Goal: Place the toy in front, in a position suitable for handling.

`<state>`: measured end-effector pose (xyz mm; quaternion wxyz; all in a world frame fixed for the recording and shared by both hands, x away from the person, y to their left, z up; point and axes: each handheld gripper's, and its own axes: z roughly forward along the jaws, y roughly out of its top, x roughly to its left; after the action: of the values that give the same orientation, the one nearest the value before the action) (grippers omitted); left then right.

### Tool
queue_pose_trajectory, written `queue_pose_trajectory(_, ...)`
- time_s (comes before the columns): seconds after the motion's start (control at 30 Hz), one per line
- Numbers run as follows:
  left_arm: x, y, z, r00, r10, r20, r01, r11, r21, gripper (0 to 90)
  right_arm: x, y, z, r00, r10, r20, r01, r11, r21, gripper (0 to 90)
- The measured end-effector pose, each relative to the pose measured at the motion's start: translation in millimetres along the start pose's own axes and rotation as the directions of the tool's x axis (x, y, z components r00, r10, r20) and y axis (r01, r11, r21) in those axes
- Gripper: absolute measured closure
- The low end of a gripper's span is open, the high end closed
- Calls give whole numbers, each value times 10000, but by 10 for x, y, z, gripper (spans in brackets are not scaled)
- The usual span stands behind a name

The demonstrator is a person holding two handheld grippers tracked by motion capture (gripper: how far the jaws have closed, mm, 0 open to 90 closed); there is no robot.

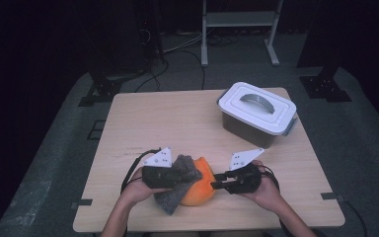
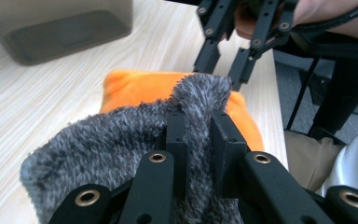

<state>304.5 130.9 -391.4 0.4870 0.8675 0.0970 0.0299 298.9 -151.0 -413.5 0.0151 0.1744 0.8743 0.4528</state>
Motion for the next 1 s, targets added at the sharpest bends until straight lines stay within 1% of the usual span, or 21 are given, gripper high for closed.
queue_pose_trajectory(0.07,-34,35,15,9997,164,161,-163,9998,-93,790,6,-1,5,10000,16,-58,-16,10000,-13,703)
queue_pose_trajectory(0.17,-74,72,44,9991,349,236,-348,9994,-65,790,16,1,13,9999,-37,-99,37,10000,9,704)
queue_pose_trajectory(0.2,-79,73,49,9991,351,248,-350,9994,-46,789,16,-2,14,9999,-58,-101,58,10000,46,705)
queue_pose_trajectory(0.27,-70,65,51,9993,326,179,-327,9995,47,789,11,-8,13,9999,-65,-85,65,9999,79,709)
queue_pose_trajectory(0.33,-50,48,34,9996,269,25,-270,9995,167,790,4,-13,10,10000,-8,-92,9,10000,80,710)
queue_pose_trajectory(0.5,51,-52,-54,9991,-71,-414,85,9994,350,787,-33,-34,1,10000,85,-51,-85,9999,135,710)
queue_pose_trajectory(0.63,123,-142,-82,9978,-487,-440,500,9983,283,785,-68,-65,-16,9997,231,-83,-230,9995,202,709)
queue_pose_trajectory(0.7,144,-170,-85,9974,-621,-362,629,9978,223,785,-73,-69,-21,9996,251,-117,-248,9995,207,703)
queue_pose_trajectory(0.83,130,-173,-60,9977,-618,-263,624,9978,221,785,-82,-64,-46,9993,249,-283,-246,9996,114,642)
queue_pose_trajectory(0.9,123,-171,-40,9979,-623,-160,627,9978,220,785,-95,-66,-74,9990,249,-365,-251,9997,-36,585)
queue_pose_trajectory(1.0,98,-156,5,9984,-559,121,557,9982,203,785,-107,-66,-109,9983,312,-499,-337,9982,-497,535)
